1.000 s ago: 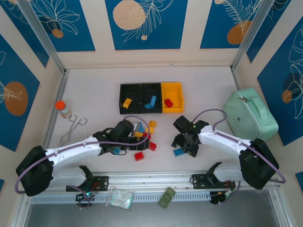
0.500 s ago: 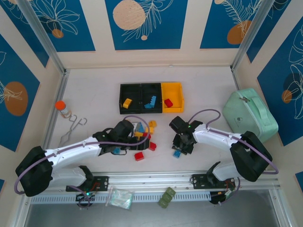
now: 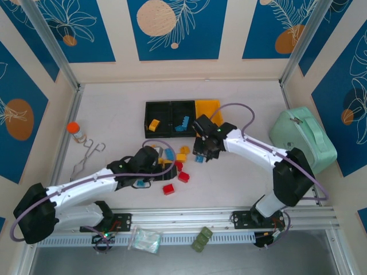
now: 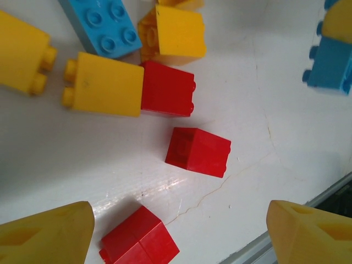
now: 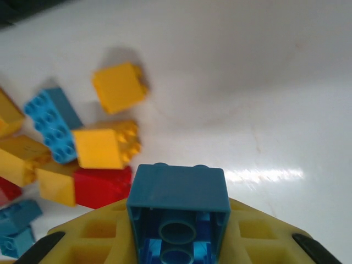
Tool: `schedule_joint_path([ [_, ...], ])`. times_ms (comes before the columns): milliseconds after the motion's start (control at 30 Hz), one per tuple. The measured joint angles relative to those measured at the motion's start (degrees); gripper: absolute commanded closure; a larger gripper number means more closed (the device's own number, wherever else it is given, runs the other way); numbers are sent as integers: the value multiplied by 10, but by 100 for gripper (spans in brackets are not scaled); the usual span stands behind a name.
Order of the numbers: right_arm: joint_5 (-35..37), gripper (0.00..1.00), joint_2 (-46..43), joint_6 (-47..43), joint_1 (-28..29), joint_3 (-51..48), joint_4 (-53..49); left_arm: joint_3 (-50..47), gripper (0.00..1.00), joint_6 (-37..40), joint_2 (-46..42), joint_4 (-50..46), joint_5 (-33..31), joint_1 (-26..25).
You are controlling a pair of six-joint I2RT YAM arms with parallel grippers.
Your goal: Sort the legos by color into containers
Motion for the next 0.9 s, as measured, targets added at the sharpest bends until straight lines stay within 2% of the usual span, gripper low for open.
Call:
schedule_joint_path([
  [267, -1, 73, 128, -79, -29, 173, -11, -25, 18, -21, -77, -36, -38, 8],
  [600, -8, 71, 294, -129, -56, 379, -38, -35, 18, -32, -165, -90, -77, 18],
  [900, -11, 64, 438, -145, -71, 554, -83, -35, 18, -33, -180, -118, -86, 28],
])
